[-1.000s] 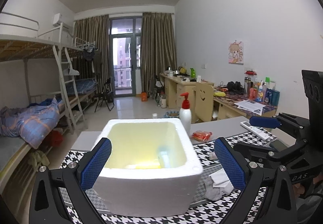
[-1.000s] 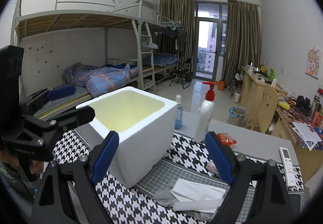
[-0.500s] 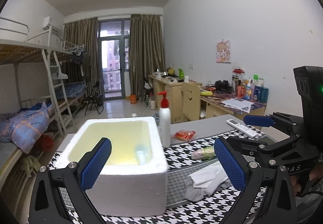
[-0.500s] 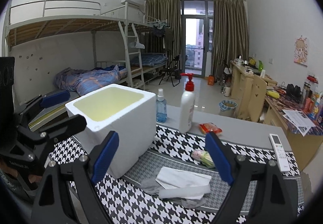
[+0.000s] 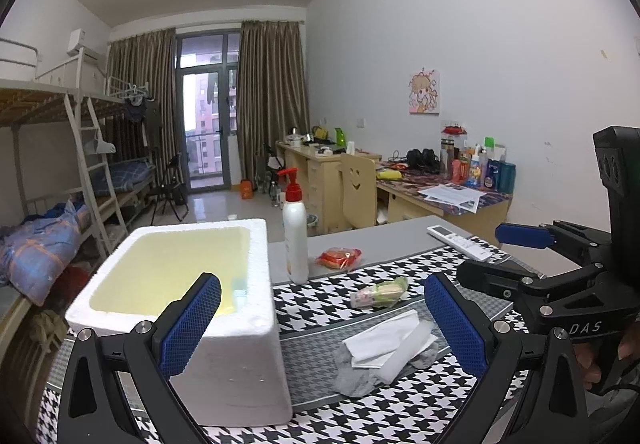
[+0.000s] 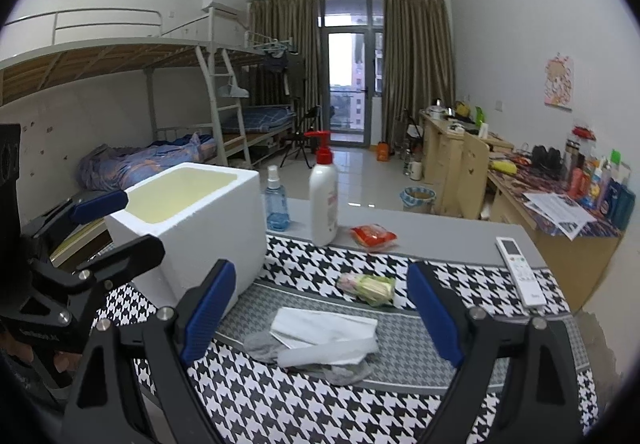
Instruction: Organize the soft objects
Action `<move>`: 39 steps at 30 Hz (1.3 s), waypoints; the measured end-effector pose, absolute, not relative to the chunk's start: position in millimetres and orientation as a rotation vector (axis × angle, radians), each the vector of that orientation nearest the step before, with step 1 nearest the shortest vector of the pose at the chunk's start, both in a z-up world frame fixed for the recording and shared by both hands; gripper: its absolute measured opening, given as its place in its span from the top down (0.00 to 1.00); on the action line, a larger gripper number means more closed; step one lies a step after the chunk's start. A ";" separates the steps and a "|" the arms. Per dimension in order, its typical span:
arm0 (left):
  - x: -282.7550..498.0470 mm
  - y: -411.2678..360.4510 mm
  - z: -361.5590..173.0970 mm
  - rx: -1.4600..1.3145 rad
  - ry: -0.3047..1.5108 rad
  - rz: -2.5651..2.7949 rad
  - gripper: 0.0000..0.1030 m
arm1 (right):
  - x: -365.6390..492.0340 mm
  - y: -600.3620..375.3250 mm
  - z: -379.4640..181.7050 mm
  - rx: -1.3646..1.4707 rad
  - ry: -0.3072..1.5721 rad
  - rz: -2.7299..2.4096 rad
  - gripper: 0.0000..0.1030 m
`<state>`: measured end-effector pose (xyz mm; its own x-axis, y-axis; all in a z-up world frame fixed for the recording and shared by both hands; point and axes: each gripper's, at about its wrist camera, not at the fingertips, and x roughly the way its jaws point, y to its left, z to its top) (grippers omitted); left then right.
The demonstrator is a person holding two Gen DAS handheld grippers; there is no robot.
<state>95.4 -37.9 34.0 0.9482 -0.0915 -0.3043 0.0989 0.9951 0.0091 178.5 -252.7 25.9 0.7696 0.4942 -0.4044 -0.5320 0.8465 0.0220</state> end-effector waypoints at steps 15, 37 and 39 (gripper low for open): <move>103.4 -59.7 12.1 0.047 0.354 -0.129 0.01 | 184.3 -275.8 10.3 -0.059 0.436 0.438 0.12; 131.8 -88.4 -19.0 0.049 0.475 -0.123 0.01 | 207.9 -287.8 -12.3 -0.098 0.532 0.443 0.12; 134.3 -89.3 -21.5 0.050 0.487 -0.119 0.01 | 210.9 -288.1 -13.5 -0.099 0.541 0.449 0.12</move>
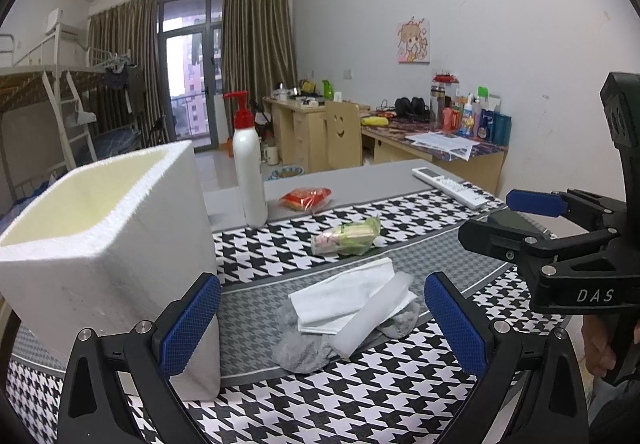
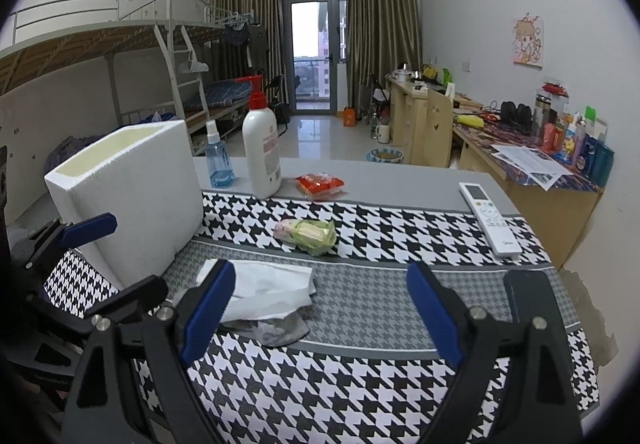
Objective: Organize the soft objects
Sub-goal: 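Move the left gripper down onto the white foam tube on the towel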
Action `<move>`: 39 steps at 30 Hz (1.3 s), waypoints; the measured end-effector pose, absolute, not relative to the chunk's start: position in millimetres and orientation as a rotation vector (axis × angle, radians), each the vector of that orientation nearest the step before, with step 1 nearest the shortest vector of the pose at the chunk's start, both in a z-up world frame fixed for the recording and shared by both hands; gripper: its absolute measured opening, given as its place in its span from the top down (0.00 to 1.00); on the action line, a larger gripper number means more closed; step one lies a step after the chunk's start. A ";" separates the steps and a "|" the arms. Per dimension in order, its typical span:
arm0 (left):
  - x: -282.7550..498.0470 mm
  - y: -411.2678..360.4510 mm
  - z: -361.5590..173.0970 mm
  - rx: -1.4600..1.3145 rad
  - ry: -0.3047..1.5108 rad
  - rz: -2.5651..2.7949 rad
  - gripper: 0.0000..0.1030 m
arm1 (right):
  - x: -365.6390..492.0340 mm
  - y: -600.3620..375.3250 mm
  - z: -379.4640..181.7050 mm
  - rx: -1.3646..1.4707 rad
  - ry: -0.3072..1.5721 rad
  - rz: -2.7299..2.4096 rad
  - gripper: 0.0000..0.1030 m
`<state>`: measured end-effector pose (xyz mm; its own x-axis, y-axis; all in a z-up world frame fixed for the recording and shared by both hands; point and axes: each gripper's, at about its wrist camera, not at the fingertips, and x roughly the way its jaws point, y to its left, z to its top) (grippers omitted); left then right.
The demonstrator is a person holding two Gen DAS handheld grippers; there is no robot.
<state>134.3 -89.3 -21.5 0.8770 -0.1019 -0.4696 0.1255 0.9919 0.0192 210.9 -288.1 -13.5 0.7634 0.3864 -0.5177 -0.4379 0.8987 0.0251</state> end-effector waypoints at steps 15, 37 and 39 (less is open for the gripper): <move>154.2 -100.1 -38.5 0.036 0.580 -0.104 0.01 | 239.4 -287.2 -25.0 -0.147 0.629 0.472 0.12; 179.7 -99.3 -71.5 0.022 0.740 -0.222 0.23 | 289.1 -276.1 -36.7 -0.193 0.716 0.503 0.12; 180.9 -100.8 -73.6 0.037 0.752 -0.238 0.29 | 293.5 -275.2 -36.3 -0.194 0.722 0.506 0.12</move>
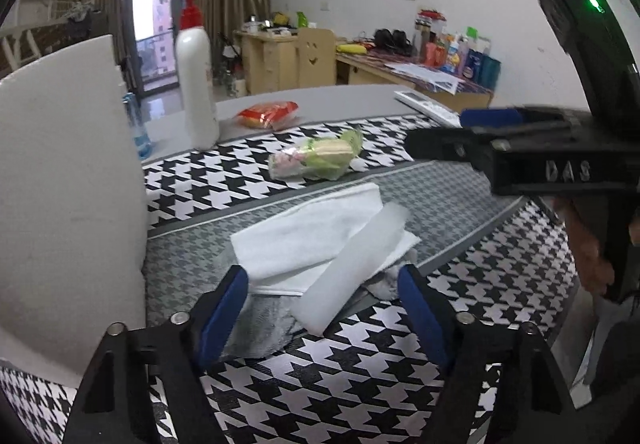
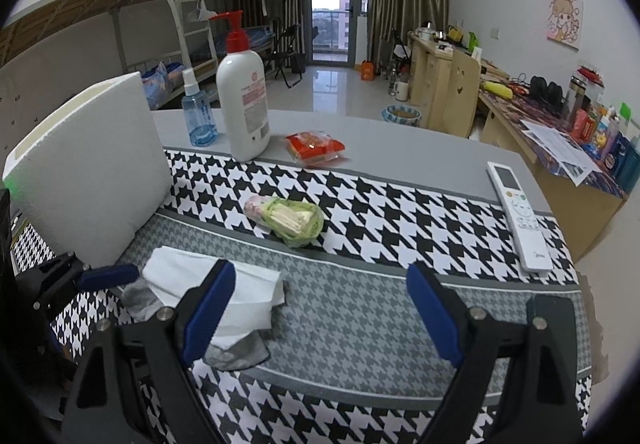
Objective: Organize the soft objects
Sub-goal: 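Move the left gripper down onto the white foam tube on the towel, then close the left gripper on the foam tube while the right gripper reaches toward the green-wrapped bundle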
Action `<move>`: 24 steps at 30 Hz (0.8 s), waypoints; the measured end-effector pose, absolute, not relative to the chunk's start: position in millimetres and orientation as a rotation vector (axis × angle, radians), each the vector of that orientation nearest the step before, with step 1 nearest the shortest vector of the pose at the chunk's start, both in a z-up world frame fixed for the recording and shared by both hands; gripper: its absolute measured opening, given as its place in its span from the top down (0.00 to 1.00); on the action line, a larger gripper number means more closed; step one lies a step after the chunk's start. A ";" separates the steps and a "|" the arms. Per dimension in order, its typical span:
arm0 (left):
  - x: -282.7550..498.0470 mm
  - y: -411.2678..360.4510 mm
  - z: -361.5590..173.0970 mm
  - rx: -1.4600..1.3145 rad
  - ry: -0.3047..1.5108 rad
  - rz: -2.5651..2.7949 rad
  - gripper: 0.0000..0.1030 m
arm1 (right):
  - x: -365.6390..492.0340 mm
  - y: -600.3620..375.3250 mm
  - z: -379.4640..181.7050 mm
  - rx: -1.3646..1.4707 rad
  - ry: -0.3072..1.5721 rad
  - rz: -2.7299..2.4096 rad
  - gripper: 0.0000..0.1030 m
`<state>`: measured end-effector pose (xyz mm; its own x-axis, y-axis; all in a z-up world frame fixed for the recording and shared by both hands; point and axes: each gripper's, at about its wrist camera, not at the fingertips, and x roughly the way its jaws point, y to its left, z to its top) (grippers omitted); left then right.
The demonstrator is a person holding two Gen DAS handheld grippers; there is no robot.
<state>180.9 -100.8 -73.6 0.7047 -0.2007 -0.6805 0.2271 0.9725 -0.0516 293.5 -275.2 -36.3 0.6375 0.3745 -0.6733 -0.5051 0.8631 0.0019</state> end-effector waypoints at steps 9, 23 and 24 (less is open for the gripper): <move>183.4 -101.0 -80.4 0.068 0.794 -0.277 0.53 | 304.0 -266.6 -38.7 -0.227 0.733 0.510 0.12; 180.7 -107.1 -87.4 0.102 0.848 -0.353 0.71 | 326.7 -252.9 -45.4 -0.245 0.768 0.548 0.12; 181.2 -107.5 -88.2 0.104 0.852 -0.360 0.72 | 329.5 -251.5 -45.9 -0.245 0.772 0.551 0.12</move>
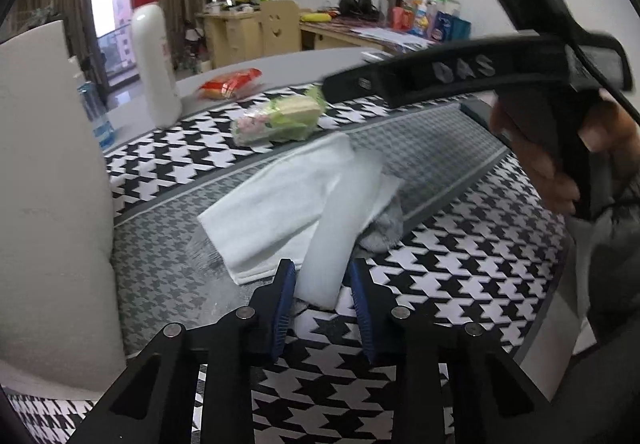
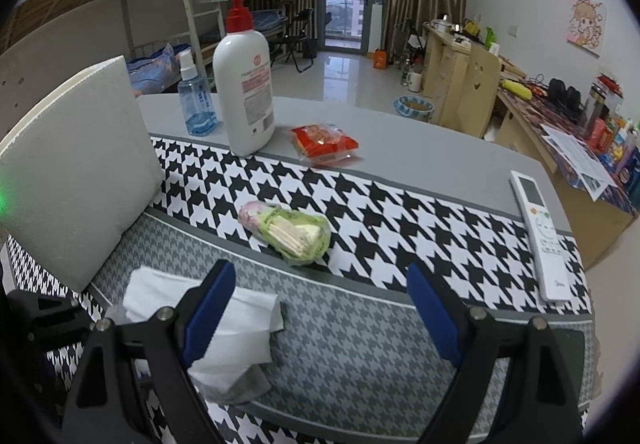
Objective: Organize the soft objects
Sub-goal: 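Close the left gripper on the foam tube while the right gripper reaches toward the green-wrapped bundle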
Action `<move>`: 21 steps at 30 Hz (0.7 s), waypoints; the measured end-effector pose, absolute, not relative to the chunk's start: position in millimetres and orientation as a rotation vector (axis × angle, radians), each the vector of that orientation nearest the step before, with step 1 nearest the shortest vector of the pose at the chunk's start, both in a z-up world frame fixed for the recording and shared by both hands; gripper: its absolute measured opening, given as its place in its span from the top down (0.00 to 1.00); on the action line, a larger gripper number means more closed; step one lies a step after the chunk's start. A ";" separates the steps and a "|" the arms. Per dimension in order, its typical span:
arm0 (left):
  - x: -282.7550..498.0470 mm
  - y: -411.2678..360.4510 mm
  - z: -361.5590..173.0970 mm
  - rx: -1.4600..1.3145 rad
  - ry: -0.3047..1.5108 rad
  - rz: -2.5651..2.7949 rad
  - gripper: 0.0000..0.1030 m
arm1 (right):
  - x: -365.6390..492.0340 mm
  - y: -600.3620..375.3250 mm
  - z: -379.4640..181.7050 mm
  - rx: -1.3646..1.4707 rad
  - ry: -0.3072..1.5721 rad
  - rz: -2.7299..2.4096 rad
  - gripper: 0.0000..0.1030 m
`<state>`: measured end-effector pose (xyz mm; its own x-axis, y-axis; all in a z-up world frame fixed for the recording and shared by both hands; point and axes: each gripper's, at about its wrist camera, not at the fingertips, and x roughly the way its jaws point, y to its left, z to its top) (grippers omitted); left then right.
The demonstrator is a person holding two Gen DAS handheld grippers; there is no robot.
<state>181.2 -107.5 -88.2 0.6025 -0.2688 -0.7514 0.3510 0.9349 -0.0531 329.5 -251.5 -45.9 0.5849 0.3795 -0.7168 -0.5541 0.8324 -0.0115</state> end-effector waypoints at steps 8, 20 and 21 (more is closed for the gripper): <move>180.7 -103.5 -87.2 0.087 0.845 -0.363 0.83 | 342.9 -234.6 -50.8 -0.286 0.775 0.601 0.12; 168.2 -80.5 -74.4 0.025 0.800 -0.357 0.85 | 351.8 -213.8 -62.9 -0.351 0.770 0.635 0.12; 166.3 -78.6 -72.8 0.022 0.796 -0.353 0.85 | 351.9 -212.6 -63.3 -0.354 0.767 0.640 0.12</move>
